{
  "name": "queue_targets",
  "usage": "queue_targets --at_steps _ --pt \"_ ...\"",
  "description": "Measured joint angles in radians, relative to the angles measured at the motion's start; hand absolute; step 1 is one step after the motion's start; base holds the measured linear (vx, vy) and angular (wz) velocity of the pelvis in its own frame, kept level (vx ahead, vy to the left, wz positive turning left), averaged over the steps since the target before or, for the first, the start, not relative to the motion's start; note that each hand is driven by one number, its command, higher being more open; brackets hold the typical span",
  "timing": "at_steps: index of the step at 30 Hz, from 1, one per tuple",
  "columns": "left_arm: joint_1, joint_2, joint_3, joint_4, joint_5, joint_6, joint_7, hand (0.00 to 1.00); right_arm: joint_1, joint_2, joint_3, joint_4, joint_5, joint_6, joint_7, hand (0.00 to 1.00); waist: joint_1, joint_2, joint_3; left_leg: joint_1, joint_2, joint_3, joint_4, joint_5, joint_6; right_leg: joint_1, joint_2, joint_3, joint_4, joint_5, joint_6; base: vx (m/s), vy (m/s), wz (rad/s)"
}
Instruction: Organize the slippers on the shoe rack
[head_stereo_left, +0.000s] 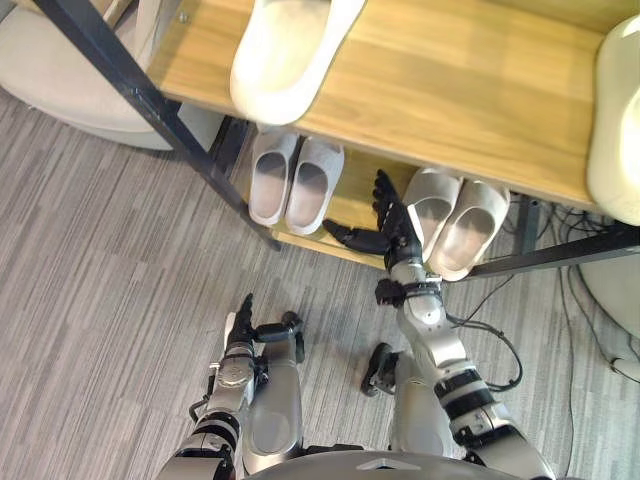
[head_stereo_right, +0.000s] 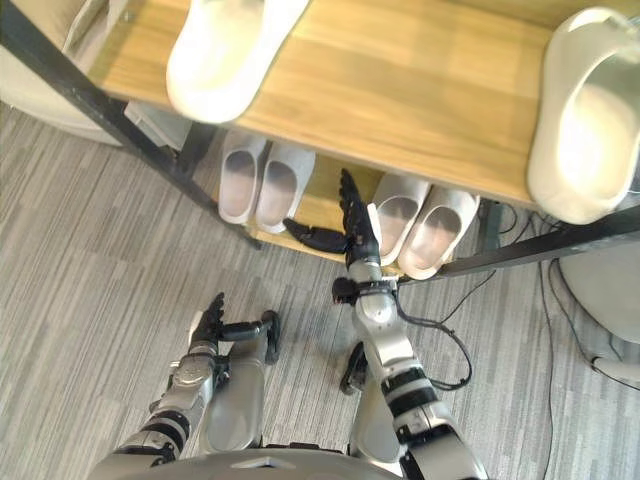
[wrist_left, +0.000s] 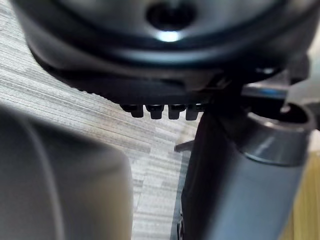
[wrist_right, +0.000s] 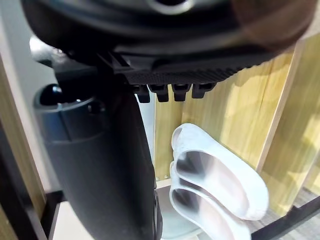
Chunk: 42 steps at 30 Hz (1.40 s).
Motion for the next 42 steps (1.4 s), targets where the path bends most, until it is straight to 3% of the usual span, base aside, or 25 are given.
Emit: queue_targets --at_steps 3,6,11,18,24,34,42 --pt "0.0 0.02 -0.029 0.041 0.03 0.027 -0.001 1.0 0.126 -0.01 0.021 -0.01 -0.063 -0.001 0.037 1.0 -0.016 -0.035 -0.027 0.091 -0.013 0.012 -0.092 0.025 -0.004 0.085 0.008 -0.009 -0.096 0.026 0.007 0.14 -0.007 0.02" --pt "0.011 0.024 -0.056 0.075 0.052 0.039 0.002 1.0 0.221 -0.021 0.011 -0.01 -0.111 -0.001 0.058 1.0 -0.032 -0.042 -0.058 0.15 -0.028 0.019 -0.164 0.048 -0.004 0.14 0.01 -0.016 -0.165 0.046 0.015 0.12 -0.004 0.02" --pt "0.076 0.015 -0.07 0.092 0.071 0.052 0.004 1.0 0.357 -0.029 -0.028 0.03 -0.171 0.0 0.064 1.0 -0.062 -0.022 -0.13 0.267 -0.04 0.052 -0.381 0.142 -0.011 0.239 0.046 -0.024 -0.378 0.149 0.02 0.09 -0.018 -0.08" --pt "0.123 -0.002 -0.085 0.104 0.098 0.06 0.003 1.0 0.385 -0.033 -0.034 0.192 -0.264 0.013 0.057 1.0 -0.076 0.009 -0.184 0.399 -0.04 0.084 -0.575 0.235 -0.026 0.323 0.088 -0.004 -0.518 0.224 0.009 0.0 -0.026 -0.14" --pt "0.138 -0.003 -0.135 0.103 0.097 0.071 -0.003 1.0 0.43 -0.035 -0.069 0.242 -0.263 0.043 0.072 1.0 -0.079 0.024 -0.214 0.463 -0.041 0.088 -0.659 0.278 -0.022 0.364 0.105 -0.002 -0.571 0.254 0.005 -0.06 -0.002 -0.03" --pt "0.157 -0.002 -0.195 0.083 0.075 0.07 -0.012 1.0 0.44 -0.014 -0.076 0.288 -0.263 0.042 0.094 1.0 -0.078 0.021 -0.232 0.497 -0.049 0.071 -0.667 0.283 -0.023 0.431 0.117 -0.013 -0.634 0.279 0.008 -0.02 0.002 0.04" --pt "0.225 0.021 -0.454 -0.146 0.026 0.025 -0.079 1.0 0.415 -0.021 -0.113 0.426 -0.254 0.043 0.089 1.0 -0.077 0.032 -0.239 0.509 -0.054 0.053 -0.668 0.283 -0.022 0.456 0.116 -0.029 -0.645 0.278 0.008 -0.01 0.006 0.05"
